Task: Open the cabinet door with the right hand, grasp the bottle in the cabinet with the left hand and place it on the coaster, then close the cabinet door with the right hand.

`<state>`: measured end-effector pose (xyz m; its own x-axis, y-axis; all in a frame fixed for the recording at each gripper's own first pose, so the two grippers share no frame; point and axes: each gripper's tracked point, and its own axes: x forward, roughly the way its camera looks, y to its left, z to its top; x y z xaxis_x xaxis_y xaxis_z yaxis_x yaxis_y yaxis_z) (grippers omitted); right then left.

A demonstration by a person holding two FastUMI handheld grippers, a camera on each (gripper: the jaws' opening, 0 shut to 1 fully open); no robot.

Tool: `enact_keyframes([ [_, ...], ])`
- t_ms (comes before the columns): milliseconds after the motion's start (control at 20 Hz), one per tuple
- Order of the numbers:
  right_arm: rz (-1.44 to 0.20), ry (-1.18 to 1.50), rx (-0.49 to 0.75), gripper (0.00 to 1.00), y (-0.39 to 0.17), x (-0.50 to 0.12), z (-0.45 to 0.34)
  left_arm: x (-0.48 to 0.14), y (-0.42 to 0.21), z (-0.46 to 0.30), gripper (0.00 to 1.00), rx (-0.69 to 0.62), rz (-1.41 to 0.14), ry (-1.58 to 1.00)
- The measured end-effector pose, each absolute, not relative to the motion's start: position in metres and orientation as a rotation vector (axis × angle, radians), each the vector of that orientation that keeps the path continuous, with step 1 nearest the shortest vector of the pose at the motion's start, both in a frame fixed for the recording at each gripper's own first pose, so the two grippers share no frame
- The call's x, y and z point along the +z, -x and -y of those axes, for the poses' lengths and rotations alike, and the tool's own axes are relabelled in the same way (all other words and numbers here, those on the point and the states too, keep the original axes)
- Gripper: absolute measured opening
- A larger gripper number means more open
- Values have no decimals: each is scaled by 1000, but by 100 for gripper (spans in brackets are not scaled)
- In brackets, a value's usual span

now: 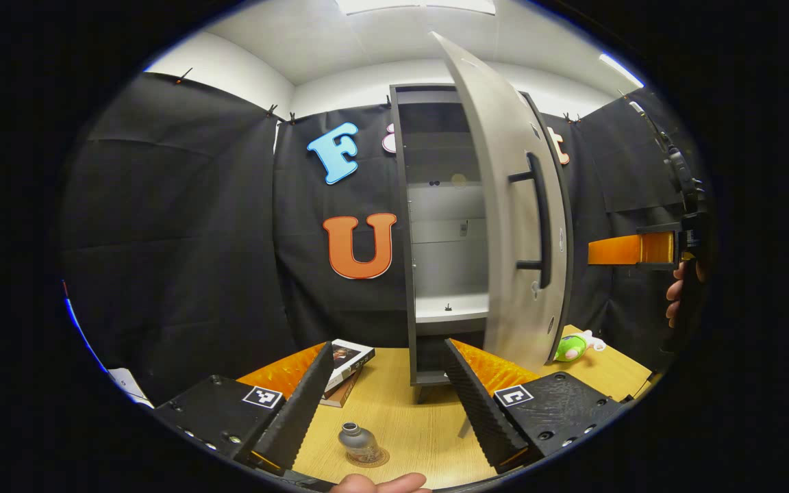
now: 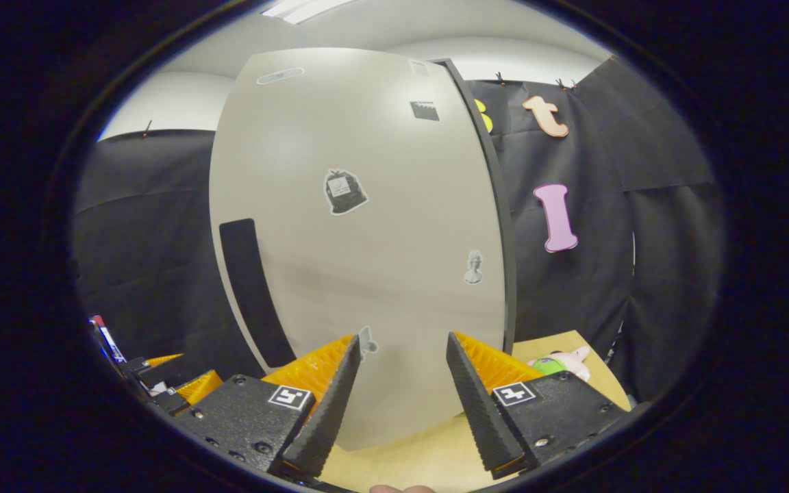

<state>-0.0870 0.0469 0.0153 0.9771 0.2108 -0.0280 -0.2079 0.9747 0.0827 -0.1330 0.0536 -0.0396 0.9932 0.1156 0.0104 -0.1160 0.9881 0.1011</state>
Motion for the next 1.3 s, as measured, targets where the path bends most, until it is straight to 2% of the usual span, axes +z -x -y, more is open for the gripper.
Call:
enact_keyframes([
  [250,-4,14,135,82,105,22,-12,-38,120,-37,96,72,4,-104],
  [300,10,50,106,75,110,23,-3,-37,117,-32,96,57,3,-104],
  [350,23,93,65,83,114,23,8,-36,113,-26,96,40,-2,-102],
  [400,46,130,7,83,120,24,22,-37,108,-18,96,18,-8,-97],
  [500,86,162,-29,86,125,25,28,-36,101,-7,96,-7,-18,-91],
  [750,43,105,-18,96,124,12,31,-28,88,7,96,-27,-7,-77],
  [1300,-36,19,-18,96,118,-10,48,-28,89,10,97,-15,-15,-100],
])
